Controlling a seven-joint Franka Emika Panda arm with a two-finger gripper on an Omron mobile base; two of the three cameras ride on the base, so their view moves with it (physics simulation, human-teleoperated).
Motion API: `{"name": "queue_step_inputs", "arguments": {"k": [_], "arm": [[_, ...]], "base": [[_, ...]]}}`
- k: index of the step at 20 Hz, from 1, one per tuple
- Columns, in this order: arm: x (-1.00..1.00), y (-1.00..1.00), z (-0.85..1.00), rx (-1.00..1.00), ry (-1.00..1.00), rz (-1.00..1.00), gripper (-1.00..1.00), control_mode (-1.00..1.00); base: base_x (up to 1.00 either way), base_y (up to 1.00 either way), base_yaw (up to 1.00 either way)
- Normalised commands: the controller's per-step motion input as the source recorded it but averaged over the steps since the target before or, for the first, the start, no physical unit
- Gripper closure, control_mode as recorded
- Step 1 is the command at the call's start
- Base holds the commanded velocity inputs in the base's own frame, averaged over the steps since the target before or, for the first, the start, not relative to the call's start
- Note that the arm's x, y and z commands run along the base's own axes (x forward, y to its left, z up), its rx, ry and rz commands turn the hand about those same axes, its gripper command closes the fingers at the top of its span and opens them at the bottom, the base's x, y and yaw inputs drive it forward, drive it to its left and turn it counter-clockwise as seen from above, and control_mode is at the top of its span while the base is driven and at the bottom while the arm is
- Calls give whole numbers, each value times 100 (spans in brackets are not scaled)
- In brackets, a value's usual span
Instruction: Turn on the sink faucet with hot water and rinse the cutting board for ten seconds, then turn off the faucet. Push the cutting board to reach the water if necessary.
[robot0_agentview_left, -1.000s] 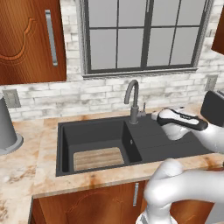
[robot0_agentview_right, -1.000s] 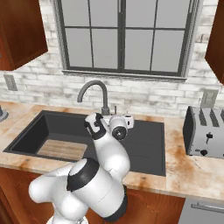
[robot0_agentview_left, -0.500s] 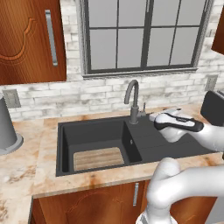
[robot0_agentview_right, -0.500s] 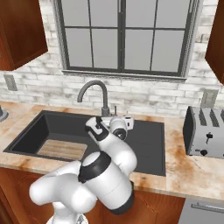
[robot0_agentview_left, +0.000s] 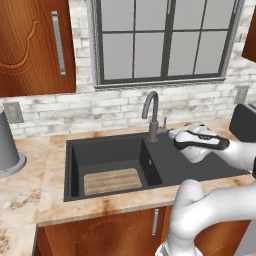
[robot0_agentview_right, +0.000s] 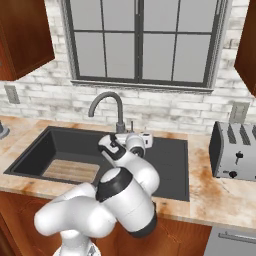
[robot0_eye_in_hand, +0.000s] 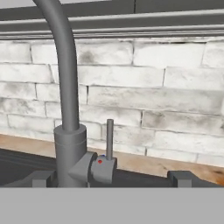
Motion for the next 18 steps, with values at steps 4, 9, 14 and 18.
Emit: {"name": "queue_step_inputs", "arguments": {"k": [4,9,14,18], "arm": [[28,0,0,0,0,0,-100,-100],[27,0,0,0,0,0,-100,-100],[27,0,-1,0,0,0,-100,-100],[19,0,-5,0,0,0,-100,-100]], "base": [[0,0,0],[0,0,0],[0,0,0],[0,0,0]]}}
